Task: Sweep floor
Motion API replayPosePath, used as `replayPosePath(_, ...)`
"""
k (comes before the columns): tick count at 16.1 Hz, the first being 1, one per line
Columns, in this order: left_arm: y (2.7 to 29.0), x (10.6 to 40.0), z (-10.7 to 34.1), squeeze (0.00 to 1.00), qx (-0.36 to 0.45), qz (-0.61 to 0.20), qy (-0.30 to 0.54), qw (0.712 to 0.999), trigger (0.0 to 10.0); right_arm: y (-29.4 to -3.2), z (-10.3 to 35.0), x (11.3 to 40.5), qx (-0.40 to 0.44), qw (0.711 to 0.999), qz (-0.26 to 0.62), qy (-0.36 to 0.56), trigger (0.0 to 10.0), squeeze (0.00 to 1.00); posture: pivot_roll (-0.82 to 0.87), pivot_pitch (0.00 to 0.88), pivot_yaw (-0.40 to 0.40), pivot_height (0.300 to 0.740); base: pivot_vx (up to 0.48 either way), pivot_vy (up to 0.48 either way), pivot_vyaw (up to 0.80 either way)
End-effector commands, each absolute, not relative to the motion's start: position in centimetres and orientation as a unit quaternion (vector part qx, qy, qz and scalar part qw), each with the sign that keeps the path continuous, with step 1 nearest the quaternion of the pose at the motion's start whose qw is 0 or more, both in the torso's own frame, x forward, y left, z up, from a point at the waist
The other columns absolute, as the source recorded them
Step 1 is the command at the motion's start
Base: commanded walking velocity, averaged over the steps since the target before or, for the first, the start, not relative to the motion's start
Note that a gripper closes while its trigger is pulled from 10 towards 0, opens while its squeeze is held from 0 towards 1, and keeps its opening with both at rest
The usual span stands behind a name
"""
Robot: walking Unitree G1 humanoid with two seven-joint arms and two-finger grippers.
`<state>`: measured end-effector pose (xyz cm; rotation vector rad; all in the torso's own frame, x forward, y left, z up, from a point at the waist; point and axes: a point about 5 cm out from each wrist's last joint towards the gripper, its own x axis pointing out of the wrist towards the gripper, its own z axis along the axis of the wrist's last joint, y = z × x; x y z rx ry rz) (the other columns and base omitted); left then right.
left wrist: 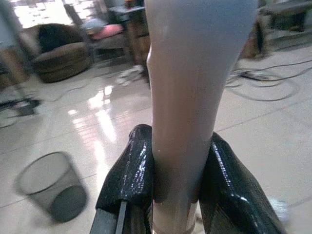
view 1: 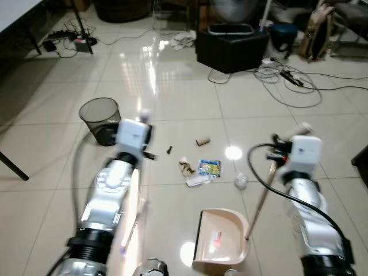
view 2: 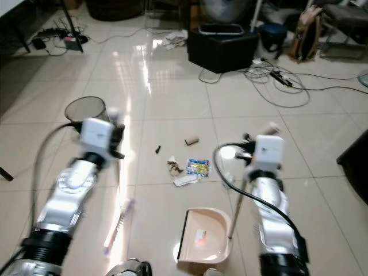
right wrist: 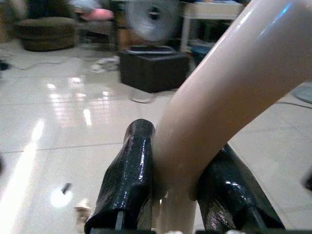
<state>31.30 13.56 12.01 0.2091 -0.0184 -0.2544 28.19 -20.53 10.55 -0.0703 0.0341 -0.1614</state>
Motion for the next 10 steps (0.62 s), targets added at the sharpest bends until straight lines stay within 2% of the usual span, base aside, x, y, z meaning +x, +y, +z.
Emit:
replayPosePath(1, 14.2, 31.4, 13.1, 0.0, 0.113, -0.118, -0.031, 0.986, 10.0, -20.4, 11.5, 28.4, -0.04, 0.996, -0.082, -0.005, 10.0, 0.0, 0.01, 0.069, 0.019, 0.74, 0.0, 0.0, 0.0)
replayPosePath(4, 13.9, 31.5, 13.7, 0.0, 0.113, -0.132, -0.049, 0.984, 10.0, -20.5, 11.3, 28.3, -0.016, 0.996, -0.092, -0.001, 10.0, 0.0, 0.01, 0.07, 0.02, 0.74, 0.0, 0.0, -0.14)
replayPosePath(7, 13.8, 31.6, 13.9, 0.0, 0.101, -0.134, -0.055, 0.984, 10.0, -20.6, 11.4, 28.2, -0.017, 0.995, -0.096, -0.004, 10.0, 0.0, 0.01, 0.066, 0.022, 0.74, 0.0, 0.0, -0.8)
replayPosePath(10, 13.7, 31.7, 14.1, 0.0, 0.097, -0.134, -0.058, 0.984, 10.0, -20.9, 11.4, 28.2, -0.014, 0.995, -0.101, -0.005, 10.0, 0.0, 0.01, 0.063, 0.023, 0.74, 0.323, 0.0, -0.56)
